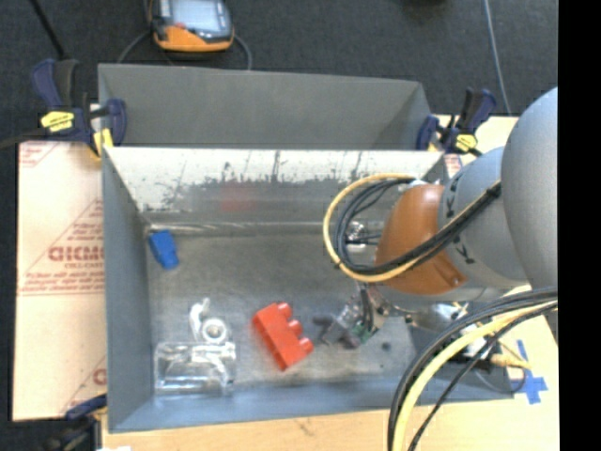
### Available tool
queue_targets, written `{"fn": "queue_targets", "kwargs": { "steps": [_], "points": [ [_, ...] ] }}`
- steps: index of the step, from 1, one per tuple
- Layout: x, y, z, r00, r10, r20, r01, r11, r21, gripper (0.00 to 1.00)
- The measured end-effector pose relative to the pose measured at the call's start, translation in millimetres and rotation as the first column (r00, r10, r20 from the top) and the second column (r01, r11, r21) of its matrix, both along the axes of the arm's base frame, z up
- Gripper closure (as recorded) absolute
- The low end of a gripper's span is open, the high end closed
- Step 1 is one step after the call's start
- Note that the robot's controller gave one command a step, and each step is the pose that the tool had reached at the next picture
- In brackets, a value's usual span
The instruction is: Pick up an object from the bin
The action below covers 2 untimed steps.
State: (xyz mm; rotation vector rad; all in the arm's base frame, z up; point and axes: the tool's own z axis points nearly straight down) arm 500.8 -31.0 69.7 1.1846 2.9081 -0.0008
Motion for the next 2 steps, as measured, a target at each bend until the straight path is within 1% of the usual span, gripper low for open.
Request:
{"fn": "queue_targets", "kwargs": {
  "steps": [1,2],
  "points": [
    [1.3,-1.2,44.9,1.0,0.006,0.004,-0.006,1.0,0.0,1.0],
    [3.8,-2.2,129.5,1.0,0.012,0.009,-0.012,1.0,0.0,1.0]
  ]
}}
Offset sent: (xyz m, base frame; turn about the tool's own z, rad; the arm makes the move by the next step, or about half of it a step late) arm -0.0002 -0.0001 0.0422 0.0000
